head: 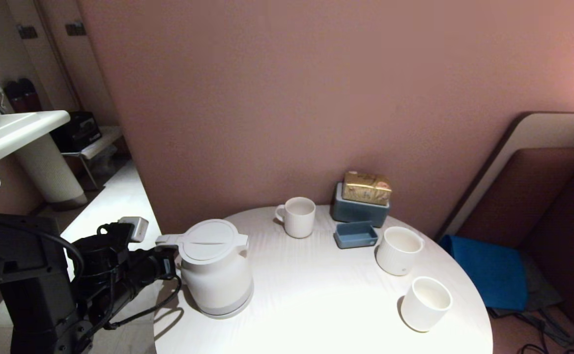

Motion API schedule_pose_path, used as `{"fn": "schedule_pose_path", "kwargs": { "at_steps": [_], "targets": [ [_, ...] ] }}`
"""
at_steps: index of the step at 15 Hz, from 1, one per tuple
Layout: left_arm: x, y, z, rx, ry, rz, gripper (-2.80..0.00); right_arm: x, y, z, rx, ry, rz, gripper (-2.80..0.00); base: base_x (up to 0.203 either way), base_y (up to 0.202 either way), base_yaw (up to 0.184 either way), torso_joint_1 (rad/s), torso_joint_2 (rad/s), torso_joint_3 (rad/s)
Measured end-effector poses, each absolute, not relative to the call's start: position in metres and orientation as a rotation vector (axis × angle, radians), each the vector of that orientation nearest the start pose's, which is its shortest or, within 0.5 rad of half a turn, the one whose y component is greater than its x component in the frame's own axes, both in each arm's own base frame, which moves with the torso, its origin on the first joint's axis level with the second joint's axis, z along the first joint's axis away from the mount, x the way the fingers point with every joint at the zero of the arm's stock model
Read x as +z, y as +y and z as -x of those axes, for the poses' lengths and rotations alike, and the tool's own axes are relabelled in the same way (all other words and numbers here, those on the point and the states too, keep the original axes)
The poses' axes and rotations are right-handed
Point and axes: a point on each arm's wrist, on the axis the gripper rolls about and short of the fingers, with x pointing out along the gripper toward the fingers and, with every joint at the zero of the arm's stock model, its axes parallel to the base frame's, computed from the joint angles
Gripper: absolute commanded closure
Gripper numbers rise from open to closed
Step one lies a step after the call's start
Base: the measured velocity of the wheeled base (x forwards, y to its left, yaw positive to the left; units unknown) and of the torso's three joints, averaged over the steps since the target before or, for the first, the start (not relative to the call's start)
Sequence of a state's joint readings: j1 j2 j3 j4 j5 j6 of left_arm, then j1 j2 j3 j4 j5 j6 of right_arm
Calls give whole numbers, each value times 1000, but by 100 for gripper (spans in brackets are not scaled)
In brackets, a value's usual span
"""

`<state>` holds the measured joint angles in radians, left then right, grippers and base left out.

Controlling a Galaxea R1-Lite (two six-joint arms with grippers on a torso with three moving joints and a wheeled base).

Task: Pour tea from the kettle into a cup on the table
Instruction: Pick up the kettle

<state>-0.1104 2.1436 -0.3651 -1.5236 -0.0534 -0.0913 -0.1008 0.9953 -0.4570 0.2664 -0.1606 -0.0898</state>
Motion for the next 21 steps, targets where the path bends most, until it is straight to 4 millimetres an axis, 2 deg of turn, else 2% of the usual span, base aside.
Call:
{"fn": "schedule_pose_path", "kwargs": {
  "at_steps": [3, 5, 8, 12, 16, 21],
  "targets": [
    [38, -35, -298, -153, 265, 83, 0, 134, -20, -108, -134, 1058, 217, 0, 0, 0, 0, 0, 0, 0],
    [38, -37, -298, -159, 267, 82, 0, 124, -24, -119, -79, 1100, 269, 0, 0, 0, 0, 0, 0, 0],
    [37, -38, -297, -162, 274, 81, 0, 112, -35, -146, -17, 1020, 186, 0, 0, 0, 0, 0, 0, 0],
    [36, -41, -297, -169, 276, 81, 0, 93, -71, -173, 5, 860, -23, 0, 0, 0, 0, 0, 0, 0],
    [36, -44, -297, -178, 278, 95, 0, 65, -89, -175, 136, 726, -154, 0, 0, 0, 0, 0, 0, 0],
    [36, -45, -297, -179, 278, 106, 0, 36, -98, -190, 187, 641, -136, 0, 0, 0, 0, 0, 0, 0]
  ]
}}
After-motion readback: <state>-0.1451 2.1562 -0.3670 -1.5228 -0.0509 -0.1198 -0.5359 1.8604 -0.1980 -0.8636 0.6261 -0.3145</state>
